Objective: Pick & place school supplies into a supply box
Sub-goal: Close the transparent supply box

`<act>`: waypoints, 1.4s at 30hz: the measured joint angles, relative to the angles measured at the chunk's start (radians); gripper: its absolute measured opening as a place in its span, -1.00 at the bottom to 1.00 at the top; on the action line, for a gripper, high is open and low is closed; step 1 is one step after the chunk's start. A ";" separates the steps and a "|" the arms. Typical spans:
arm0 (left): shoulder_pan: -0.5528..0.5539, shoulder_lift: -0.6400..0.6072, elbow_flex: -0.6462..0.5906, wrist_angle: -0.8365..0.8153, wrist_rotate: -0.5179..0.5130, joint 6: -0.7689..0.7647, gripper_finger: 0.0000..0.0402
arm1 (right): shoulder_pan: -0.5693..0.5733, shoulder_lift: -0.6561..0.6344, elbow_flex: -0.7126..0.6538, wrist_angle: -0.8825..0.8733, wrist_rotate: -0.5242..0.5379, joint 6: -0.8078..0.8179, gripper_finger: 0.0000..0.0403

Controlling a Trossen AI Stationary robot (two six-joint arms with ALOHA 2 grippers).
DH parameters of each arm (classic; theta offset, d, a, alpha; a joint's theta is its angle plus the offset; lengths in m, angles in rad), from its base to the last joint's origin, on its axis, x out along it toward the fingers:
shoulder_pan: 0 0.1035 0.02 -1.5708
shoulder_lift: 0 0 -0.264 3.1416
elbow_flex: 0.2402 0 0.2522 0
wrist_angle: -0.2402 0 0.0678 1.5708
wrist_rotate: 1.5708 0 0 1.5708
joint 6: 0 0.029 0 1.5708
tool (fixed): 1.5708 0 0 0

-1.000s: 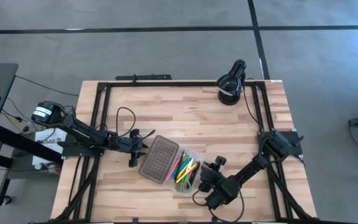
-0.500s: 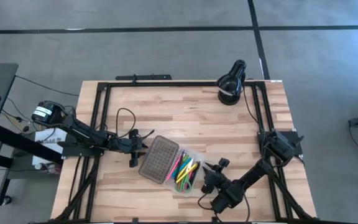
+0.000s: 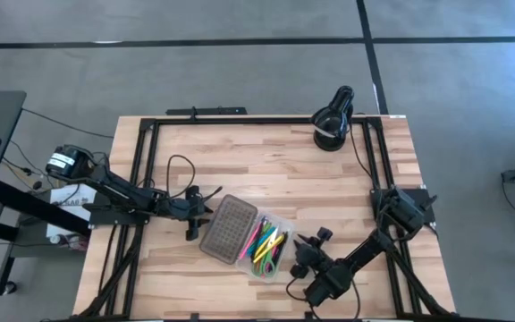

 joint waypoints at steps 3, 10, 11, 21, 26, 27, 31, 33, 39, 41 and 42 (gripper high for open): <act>-0.016 0.001 -0.002 0.036 0.006 0.039 -0.24 | 0.003 0.000 0.000 0.012 0.001 -0.005 -0.50; -0.026 0.002 -0.002 0.097 0.024 0.077 -0.24 | 0.003 -0.004 -0.048 0.186 0.009 -0.067 -0.50; -0.026 0.002 -0.002 0.100 0.028 0.077 -0.24 | 0.003 -0.004 -0.060 0.232 0.009 -0.085 -0.50; -0.026 0.001 -0.002 0.137 0.068 0.095 -0.24 | -0.007 -0.031 -0.104 0.415 0.008 -0.224 -0.50; -0.053 0.000 0.017 0.189 0.078 0.146 -0.24 | -0.012 -0.047 -0.155 0.538 0.014 -0.282 -0.50; -0.060 0.000 0.025 0.189 0.078 0.157 -0.24 | -0.013 -0.047 -0.161 0.547 0.017 -0.281 -0.50; -0.084 0.000 0.062 0.189 0.078 0.202 -0.24 | -0.022 -0.049 -0.185 0.596 0.026 -0.288 -0.50; -0.096 0.000 0.079 0.187 0.078 0.224 -0.24 | -0.022 -0.050 -0.193 0.614 0.027 -0.299 -0.50; -0.132 0.000 0.132 0.187 0.078 0.285 -0.24 | -0.025 -0.050 -0.195 0.613 0.028 -0.301 -0.50; -0.143 0.000 0.151 0.187 0.077 0.307 -0.24 | -0.025 -0.050 -0.195 0.612 0.032 -0.301 -0.50; -0.150 0.001 0.161 0.187 0.076 0.319 -0.24 | -0.025 -0.050 -0.195 0.612 0.034 -0.301 -0.50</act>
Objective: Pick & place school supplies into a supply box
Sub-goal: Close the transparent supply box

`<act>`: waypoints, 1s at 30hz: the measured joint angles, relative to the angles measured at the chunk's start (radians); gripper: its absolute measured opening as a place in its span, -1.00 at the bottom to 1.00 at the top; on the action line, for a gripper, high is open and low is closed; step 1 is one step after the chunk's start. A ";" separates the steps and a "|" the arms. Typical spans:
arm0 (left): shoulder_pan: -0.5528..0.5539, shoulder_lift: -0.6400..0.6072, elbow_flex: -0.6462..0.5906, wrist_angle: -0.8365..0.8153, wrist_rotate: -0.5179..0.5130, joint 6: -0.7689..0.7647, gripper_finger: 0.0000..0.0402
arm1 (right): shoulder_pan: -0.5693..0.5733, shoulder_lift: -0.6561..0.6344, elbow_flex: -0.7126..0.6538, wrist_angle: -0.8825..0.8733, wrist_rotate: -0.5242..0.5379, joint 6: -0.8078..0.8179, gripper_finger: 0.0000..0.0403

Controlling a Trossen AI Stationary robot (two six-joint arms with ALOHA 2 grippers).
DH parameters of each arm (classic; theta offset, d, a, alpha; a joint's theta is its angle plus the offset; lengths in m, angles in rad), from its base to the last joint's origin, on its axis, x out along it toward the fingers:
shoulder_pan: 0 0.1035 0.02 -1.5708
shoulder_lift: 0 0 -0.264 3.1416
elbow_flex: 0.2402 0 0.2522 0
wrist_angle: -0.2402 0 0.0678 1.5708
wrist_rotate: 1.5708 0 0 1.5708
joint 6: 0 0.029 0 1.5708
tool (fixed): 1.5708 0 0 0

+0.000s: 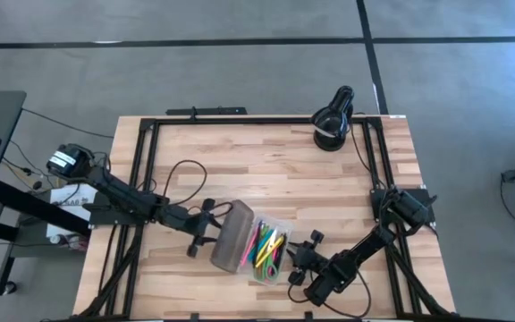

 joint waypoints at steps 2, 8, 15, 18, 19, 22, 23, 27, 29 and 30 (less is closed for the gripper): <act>-0.013 0.008 0.023 0.001 -0.007 0.024 -0.24 | -0.003 0.000 0.000 -0.001 0.001 0.000 -0.50; -0.027 0.105 0.113 0.011 -0.015 0.086 -0.24 | -0.020 0.000 -0.002 0.026 0.001 -0.049 -0.50; -0.027 0.266 0.254 0.005 -0.006 0.169 -0.24 | -0.036 0.000 -0.002 0.041 -0.006 -0.082 -0.50; -0.027 0.318 0.311 0.003 0.000 0.201 -0.24 | -0.036 0.000 -0.001 0.038 -0.005 -0.082 -0.50; -0.027 0.333 0.328 0.004 0.007 0.210 -0.24 | -0.036 0.000 -0.001 0.035 -0.005 -0.080 -0.50; -0.023 0.365 0.369 0.003 0.030 0.223 -0.24 | -0.036 0.000 -0.001 0.034 -0.004 -0.079 -0.50; -0.020 0.378 0.383 0.005 0.039 0.223 -0.24 | -0.036 0.000 -0.001 0.034 -0.004 -0.079 -0.50; -0.011 0.406 0.410 0.000 0.040 0.220 -0.24 | -0.034 0.000 -0.001 0.024 0.001 -0.078 -0.50; -0.008 0.412 0.413 -0.003 0.040 0.218 -0.24 | -0.028 0.000 0.000 0.014 0.009 -0.067 -0.50; -0.004 0.412 0.414 -0.004 0.040 0.218 -0.24 | -0.025 0.000 0.000 0.008 0.011 -0.065 -0.50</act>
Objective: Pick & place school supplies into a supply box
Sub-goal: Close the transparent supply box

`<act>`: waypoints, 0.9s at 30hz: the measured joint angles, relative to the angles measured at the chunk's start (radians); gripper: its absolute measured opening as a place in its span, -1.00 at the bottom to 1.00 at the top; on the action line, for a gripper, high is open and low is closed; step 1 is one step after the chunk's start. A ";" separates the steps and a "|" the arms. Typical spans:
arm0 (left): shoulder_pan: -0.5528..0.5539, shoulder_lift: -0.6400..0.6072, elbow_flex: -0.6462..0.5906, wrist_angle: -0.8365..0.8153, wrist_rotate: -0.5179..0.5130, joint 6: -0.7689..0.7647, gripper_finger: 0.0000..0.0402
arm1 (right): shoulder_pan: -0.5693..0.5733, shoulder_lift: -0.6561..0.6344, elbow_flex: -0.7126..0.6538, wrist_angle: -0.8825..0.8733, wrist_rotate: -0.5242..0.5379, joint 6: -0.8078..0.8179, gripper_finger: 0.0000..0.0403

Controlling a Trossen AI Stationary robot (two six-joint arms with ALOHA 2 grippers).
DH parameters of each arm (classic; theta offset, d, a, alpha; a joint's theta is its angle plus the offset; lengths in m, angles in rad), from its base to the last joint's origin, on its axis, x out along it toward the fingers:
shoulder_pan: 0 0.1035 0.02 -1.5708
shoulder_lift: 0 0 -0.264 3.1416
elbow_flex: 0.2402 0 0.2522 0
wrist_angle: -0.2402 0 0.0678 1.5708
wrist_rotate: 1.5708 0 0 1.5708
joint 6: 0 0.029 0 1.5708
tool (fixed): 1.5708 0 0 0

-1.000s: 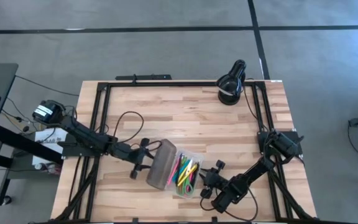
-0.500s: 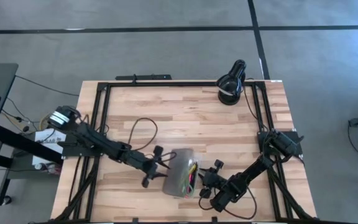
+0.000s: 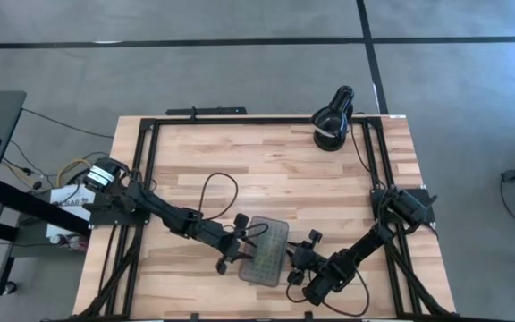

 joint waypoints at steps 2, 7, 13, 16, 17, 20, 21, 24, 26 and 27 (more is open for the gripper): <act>0.006 0.000 0.002 0.001 0.000 -0.009 -0.24 | 0.000 0.000 0.000 -0.008 0.001 0.009 -0.50; 0.016 0.000 0.002 0.018 0.004 -0.034 -0.24 | -0.004 0.000 0.000 -0.014 0.015 0.017 -0.50; 0.022 0.000 0.002 0.034 0.010 -0.043 -0.24 | -0.034 0.000 0.000 -0.010 0.019 -0.010 -0.50; 0.032 0.000 0.002 0.034 0.010 -0.047 -0.24 | -0.061 -0.001 0.000 -0.006 0.010 -0.032 -0.50; 0.035 0.000 0.002 0.034 0.010 -0.052 -0.24 | -0.070 -0.002 0.000 -0.004 0.009 -0.039 -0.50; 0.048 0.008 0.002 0.030 0.019 -0.071 -0.24 | -0.090 -0.004 0.000 -0.005 0.009 -0.044 -0.50; 0.051 0.015 0.002 0.036 0.027 -0.073 -0.24 | -0.096 -0.005 0.000 -0.004 0.010 -0.048 -0.50; 0.057 0.044 0.008 0.051 0.033 -0.072 -0.24 | -0.103 -0.004 -0.001 0.000 0.047 -0.056 -0.50; 0.058 0.050 0.004 0.037 0.031 -0.070 -0.24 | -0.104 -0.007 -0.002 0.000 0.070 -0.055 -0.50; 0.058 0.050 0.005 0.041 0.032 -0.069 -0.24 | -0.104 -0.007 -0.002 -0.004 0.073 -0.054 -0.50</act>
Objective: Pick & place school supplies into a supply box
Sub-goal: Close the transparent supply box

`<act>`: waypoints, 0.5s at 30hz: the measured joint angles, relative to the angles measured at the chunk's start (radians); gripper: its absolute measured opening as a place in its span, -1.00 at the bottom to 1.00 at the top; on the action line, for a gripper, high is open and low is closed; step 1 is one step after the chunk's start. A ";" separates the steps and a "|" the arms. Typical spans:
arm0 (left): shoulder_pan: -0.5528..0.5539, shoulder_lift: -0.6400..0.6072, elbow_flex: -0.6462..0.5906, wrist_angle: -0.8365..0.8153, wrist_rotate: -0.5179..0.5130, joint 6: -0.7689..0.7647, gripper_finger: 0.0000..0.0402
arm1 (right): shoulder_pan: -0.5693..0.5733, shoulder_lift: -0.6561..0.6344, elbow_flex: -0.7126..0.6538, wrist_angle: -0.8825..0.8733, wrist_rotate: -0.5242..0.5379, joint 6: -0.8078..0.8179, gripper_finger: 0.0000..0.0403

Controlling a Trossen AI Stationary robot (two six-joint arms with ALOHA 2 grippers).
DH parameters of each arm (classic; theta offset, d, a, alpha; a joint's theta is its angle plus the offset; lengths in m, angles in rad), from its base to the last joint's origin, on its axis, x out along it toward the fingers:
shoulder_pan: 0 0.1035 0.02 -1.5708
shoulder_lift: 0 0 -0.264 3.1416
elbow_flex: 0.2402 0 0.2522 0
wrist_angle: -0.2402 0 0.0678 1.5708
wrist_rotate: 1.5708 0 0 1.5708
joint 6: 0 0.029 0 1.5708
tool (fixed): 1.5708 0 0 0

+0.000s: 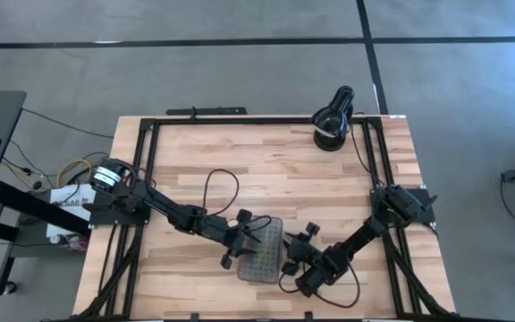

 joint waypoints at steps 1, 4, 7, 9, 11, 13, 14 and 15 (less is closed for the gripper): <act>0.000 -0.002 0.000 0.003 0.000 0.000 -0.24 | 0.000 0.000 0.000 -0.004 0.000 0.000 -0.50; -0.003 -0.003 0.000 0.004 0.001 0.000 -0.24 | 0.009 -0.009 -0.002 -0.026 0.013 0.002 -0.50; -0.009 -0.002 0.007 0.029 0.012 0.007 -0.24 | 0.017 -0.010 -0.002 -0.028 0.018 0.003 -0.50; -0.008 0.015 0.017 0.031 0.015 0.006 -0.24 | 0.017 -0.010 -0.002 -0.028 0.016 0.003 -0.50; -0.004 0.042 0.033 0.024 0.017 0.007 -0.24 | 0.017 -0.011 -0.002 -0.028 0.007 0.004 -0.50; -0.001 0.075 0.062 0.027 0.017 0.006 -0.24 | 0.017 -0.011 -0.002 -0.027 0.001 0.004 -0.50; 0.001 0.092 0.078 0.031 0.017 0.006 -0.24 | 0.017 -0.011 -0.002 -0.026 0.001 0.004 -0.50; 0.005 0.108 0.095 0.033 0.018 0.006 -0.24 | 0.017 -0.012 -0.002 -0.026 -0.001 0.004 -0.50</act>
